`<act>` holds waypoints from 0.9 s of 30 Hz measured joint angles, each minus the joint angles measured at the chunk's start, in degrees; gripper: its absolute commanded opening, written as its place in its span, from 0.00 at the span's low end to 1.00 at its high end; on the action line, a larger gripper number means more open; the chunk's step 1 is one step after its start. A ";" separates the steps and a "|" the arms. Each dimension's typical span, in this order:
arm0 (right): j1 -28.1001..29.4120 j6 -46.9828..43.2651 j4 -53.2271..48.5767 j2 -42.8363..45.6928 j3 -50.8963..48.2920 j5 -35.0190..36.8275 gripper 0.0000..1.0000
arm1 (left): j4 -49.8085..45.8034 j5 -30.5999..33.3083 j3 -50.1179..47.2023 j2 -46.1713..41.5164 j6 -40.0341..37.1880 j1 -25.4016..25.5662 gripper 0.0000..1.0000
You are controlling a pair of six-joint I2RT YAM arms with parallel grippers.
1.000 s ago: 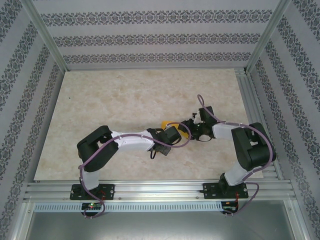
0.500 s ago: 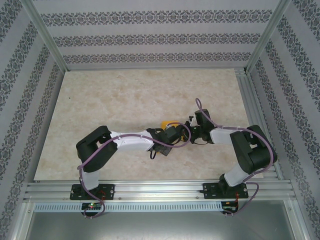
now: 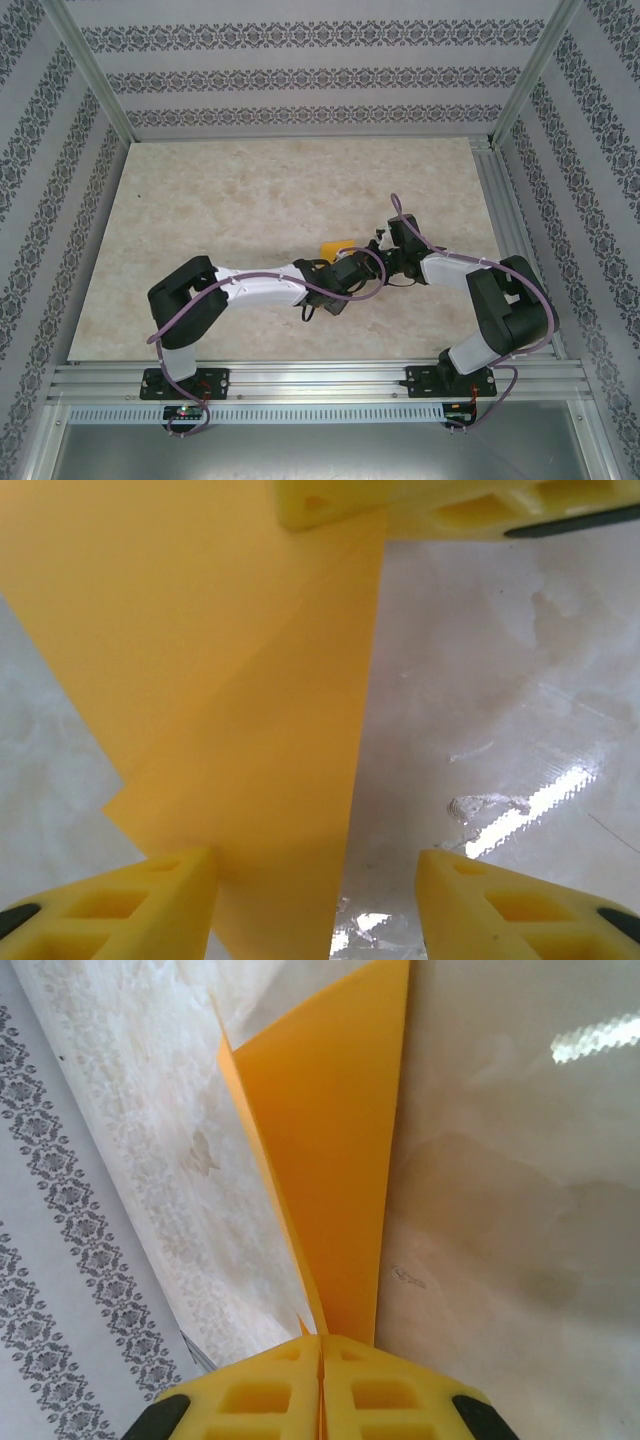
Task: Fold a paper plane with a square sheet of paper (fold left side to right side)
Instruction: Fold the wing for the fifth time at the center of the table.
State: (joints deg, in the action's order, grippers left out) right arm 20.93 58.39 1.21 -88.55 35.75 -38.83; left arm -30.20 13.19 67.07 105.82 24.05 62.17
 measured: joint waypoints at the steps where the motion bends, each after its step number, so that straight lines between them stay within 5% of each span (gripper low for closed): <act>1: -0.02 0.00 -0.17 0.00 0.00 0.09 0.09 | -0.31 0.37 0.31 0.26 0.02 0.13 0.53; 18: -0.02 -2.58 -3.85 0.00 0.96 1.05 0.11 | -2.80 3.85 1.62 2.62 0.50 0.96 0.30; 27: -2.49 -5.84 -8.98 3.52 2.32 1.14 0.28 | -1.55 2.19 0.37 2.47 0.98 0.33 0.18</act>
State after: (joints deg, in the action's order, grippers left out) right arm 18.44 52.56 -7.77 -85.03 38.06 -37.69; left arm -31.75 15.38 67.44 108.29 25.04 62.50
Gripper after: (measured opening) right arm 0.254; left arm 0.188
